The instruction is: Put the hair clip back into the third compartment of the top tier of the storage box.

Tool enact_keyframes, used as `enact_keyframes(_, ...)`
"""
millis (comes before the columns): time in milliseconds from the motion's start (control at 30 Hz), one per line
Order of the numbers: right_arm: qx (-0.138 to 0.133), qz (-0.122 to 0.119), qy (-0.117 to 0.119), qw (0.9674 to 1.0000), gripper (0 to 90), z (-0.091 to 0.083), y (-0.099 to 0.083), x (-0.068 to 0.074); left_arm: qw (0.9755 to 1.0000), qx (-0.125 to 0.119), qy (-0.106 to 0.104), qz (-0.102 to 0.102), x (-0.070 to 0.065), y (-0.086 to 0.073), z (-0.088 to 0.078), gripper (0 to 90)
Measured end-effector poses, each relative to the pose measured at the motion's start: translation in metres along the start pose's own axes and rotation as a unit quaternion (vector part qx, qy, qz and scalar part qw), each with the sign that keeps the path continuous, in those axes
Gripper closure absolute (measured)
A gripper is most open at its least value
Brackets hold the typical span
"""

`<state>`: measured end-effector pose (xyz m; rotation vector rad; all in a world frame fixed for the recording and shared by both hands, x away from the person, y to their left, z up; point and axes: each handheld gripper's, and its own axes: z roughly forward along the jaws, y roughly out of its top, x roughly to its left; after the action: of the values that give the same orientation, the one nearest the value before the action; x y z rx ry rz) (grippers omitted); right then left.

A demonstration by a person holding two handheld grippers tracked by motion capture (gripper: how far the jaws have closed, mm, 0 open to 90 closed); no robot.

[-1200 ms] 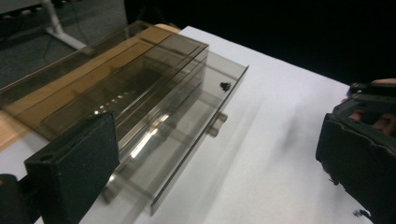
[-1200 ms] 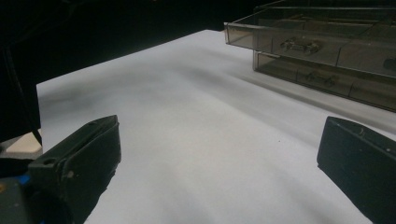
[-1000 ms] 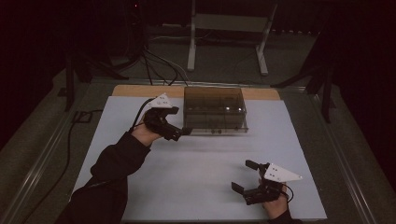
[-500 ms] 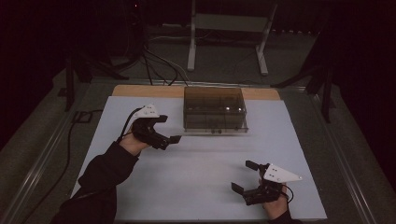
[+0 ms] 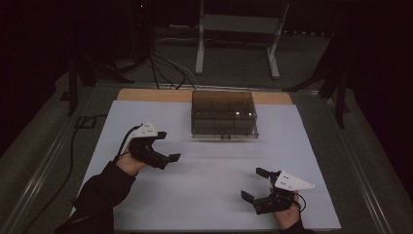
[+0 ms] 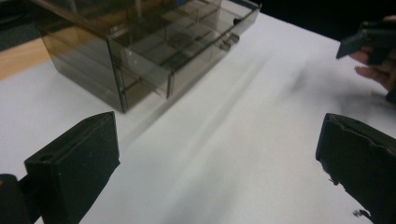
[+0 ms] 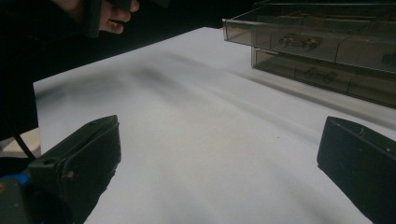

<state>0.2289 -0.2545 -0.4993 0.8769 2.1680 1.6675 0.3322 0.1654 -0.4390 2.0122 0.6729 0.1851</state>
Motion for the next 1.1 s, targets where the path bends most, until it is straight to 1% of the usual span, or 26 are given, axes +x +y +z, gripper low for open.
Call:
enact_keyframes(100, -0.003, 0.003, 0.0, 1.0, 0.0, -0.001, 0.0, -0.001, 1.0, 0.006, 0.002, -0.003, -0.002, -0.01, 0.0, 0.6)
enact_keyframes(133, -0.003, 0.003, 0.0, 1.0, 0.0, -0.001, 0.0, -0.001, 1.0, 0.009, 0.004, 0.0, -0.003, -0.014, 0.0, 0.6)
enact_keyframes(167, -0.002, 0.002, 0.0, 1.0, 0.0, -0.001, 0.0, -0.001, 1.0, 0.007, 0.004, 0.001, -0.003, -0.017, 0.0, 0.6)
enact_keyframes(233, -0.001, 0.002, 0.0, 1.0, 0.0, -0.001, 0.0, 0.0, 1.0, 0.002, 0.007, -0.005, -0.004, -0.024, -0.001, 0.6)
enact_keyframes(267, -0.002, 0.003, 0.0, 1.0, 0.0, -0.001, 0.0, -0.001, 1.0, 0.001, 0.005, -0.005, -0.004, -0.027, -0.002, 0.6)
enact_keyframes(300, -0.003, 0.003, 0.0, 1.0, 0.0, -0.001, 0.0, -0.001, 1.0, -0.002, 0.002, -0.004, -0.005, -0.031, -0.004, 0.6)
enact_keyframes(367, 0.0, 0.002, 0.0, 1.0, 0.0, -0.001, 0.0, 0.0, 1.0, -0.008, 0.004, -0.001, -0.007, -0.037, -0.006, 0.6)
enact_keyframes(500, -0.002, 0.004, 0.001, 1.0, 0.0, -0.001, 0.0, -0.001, 0.9998, -0.018, 0.011, -0.008, -0.008, -0.049, -0.014, 0.6)
enact_keyframes(600, 0.002, 0.0, 0.001, 1.0, 0.0, 0.0, 0.0, 0.0, 0.9996, -0.018, 0.022, -0.01, -0.01, -0.058, -0.019, 0.6)
enact_keyframes(633, 0.001, 0.001, 0.002, 1.0, 0.0, 0.0, 0.0, 0.0, 0.9995, -0.02, 0.023, -0.012, -0.011, -0.062, -0.021, 0.6)
enact_keyframes(700, 0.002, 0.003, 0.003, 1.0, 0.0, 0.0, 0.0, 0.0, 0.9993, -0.025, 0.017, -0.021, -0.012, -0.069, -0.024, 0.6)
enact_keyframes(733, 0.002, 0.001, 0.002, 1.0, 0.0, 0.0, 0.0, 0.0, 0.9994, -0.022, 0.02, -0.018, -0.013, -0.073, -0.025, 0.6)
enact_keyframes(800, 0.002, 0.0, 0.001, 1.0, 0.0, 0.0, 0.0, 0.0, 0.9994, -0.022, 0.02, -0.018, -0.013, -0.073, -0.025, 0.6)
enact_keyframes(833, -0.002, 0.004, 0.001, 1.0, 0.0, -0.001, 0.0, 0.0, 0.9991, -0.022, 0.026, -0.026, -0.014, -0.082, -0.028, 0.6)
enact_keyframes(900, -0.002, 0.008, 0.003, 1.0, 0.0, -0.001, 0.0, -0.001, 0.9989, -0.022, 0.034, -0.024, -0.016, -0.088, -0.031, 0.6)
enact_keyframes(933, -0.001, 0.007, 0.003, 1.0, 0.0, -0.001, 0.0, -0.001, 0.9988, -0.025, 0.034, -0.026, -0.017, -0.09, -0.032, 0.6)
enact_keyframes(1000, 0.002, 0.005, 0.004, 1.0, 0.0, 0.0, 0.0, 0.0, 0.9984, -0.026, 0.041, -0.028, -0.018, -0.094, -0.037, 0.6)
enact_keyframes(1033, 0.001, 0.006, 0.005, 1.0, 0.0, 0.0, 0.0, 0.0, 0.9982, -0.032, 0.041, -0.032, -0.019, -0.097, -0.039, 0.6)
enact_keyframes(1100, 0.003, 0.004, 0.007, 1.0, 0.0, 0.001, 0.0, 0.001, 0.9981, -0.029, 0.041, -0.035, -0.019, -0.102, -0.042, 0.6)
